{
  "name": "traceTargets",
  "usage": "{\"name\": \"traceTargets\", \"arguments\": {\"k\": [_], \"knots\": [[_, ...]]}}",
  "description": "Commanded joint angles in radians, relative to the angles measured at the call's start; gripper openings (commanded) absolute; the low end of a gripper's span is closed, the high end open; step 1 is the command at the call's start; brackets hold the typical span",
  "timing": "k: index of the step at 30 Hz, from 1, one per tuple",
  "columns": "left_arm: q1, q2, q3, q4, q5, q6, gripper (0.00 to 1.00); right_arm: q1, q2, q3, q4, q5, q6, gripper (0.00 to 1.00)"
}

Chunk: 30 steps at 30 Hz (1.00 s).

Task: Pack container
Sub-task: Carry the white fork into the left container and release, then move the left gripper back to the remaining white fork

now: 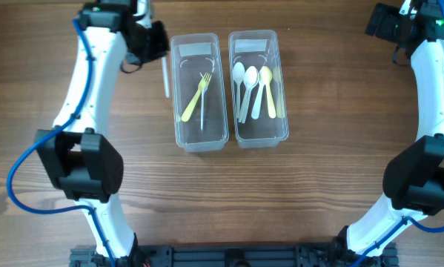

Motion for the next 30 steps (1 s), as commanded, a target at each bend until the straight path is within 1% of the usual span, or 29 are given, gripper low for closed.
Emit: {"name": "traceTargets", "arguments": {"k": [1, 5, 9, 11, 12, 13, 14, 15, 17, 18, 20, 21, 22, 24, 26, 28, 30], "knots": [[-0.072, 0.04, -0.019, -0.003, 0.014, -0.032, 0.04, 0.005, -0.013, 0.003, 0.005, 0.01, -0.002, 1.0], [-0.116, 0.085, -0.03, 0.001, 0.006, -0.032, 0.04, 0.005, -0.013, 0.003, 0.005, 0.01, -0.003, 1.0], [-0.132, 0.116, -0.031, 0.006, 0.007, -0.031, 0.04, 0.005, -0.013, 0.003, 0.005, 0.01, -0.002, 1.0], [-0.132, 0.117, -0.031, 0.007, 0.007, -0.031, 0.06, 0.005, -0.013, 0.003, 0.005, 0.01, -0.002, 1.0], [-0.132, 0.118, -0.031, 0.008, 0.007, -0.032, 0.09, 0.005, -0.013, 0.003, 0.005, 0.01, -0.002, 1.0], [-0.132, 0.117, -0.031, 0.007, 0.007, -0.031, 0.14, 0.005, -0.013, 0.003, 0.005, 0.01, -0.002, 1.0], [-0.132, 0.117, -0.031, 0.007, 0.007, -0.031, 0.38, 0.005, -0.013, 0.003, 0.005, 0.01, -0.002, 1.0], [-0.132, 0.117, -0.031, 0.006, 0.007, -0.031, 0.46, 0.005, -0.013, 0.003, 0.005, 0.01, -0.002, 1.0], [-0.131, 0.113, -0.03, 0.007, 0.006, -0.023, 0.45, 0.005, -0.013, 0.003, 0.005, 0.01, -0.003, 1.0], [-0.13, 0.106, -0.025, 0.007, 0.006, 0.002, 0.45, 0.005, -0.013, 0.003, 0.005, 0.01, -0.003, 1.0], [-0.125, 0.089, -0.012, 0.002, -0.017, 0.026, 0.48, 0.005, -0.013, 0.003, 0.005, 0.01, -0.003, 1.0], [-0.118, 0.074, 0.0, -0.008, -0.057, 0.026, 0.49, 0.005, -0.013, 0.003, 0.005, 0.01, -0.002, 1.0], [-0.103, 0.048, 0.018, -0.031, -0.136, 0.026, 0.52, 0.005, -0.013, 0.003, 0.005, 0.01, -0.003, 1.0], [-0.08, 0.013, 0.026, -0.057, -0.24, 0.026, 0.55, 0.005, -0.013, 0.003, 0.005, 0.01, -0.002, 1.0], [-0.043, -0.033, 0.026, -0.087, -0.341, 0.026, 0.62, 0.005, -0.013, 0.003, 0.005, 0.01, -0.002, 1.0], [-0.01, -0.064, 0.026, -0.113, -0.38, 0.031, 0.63, 0.005, -0.013, 0.003, 0.005, 0.01, -0.002, 1.0], [0.038, -0.093, 0.026, -0.153, -0.387, 0.076, 0.63, 0.005, -0.013, 0.003, 0.005, 0.01, -0.003, 1.0]]}}
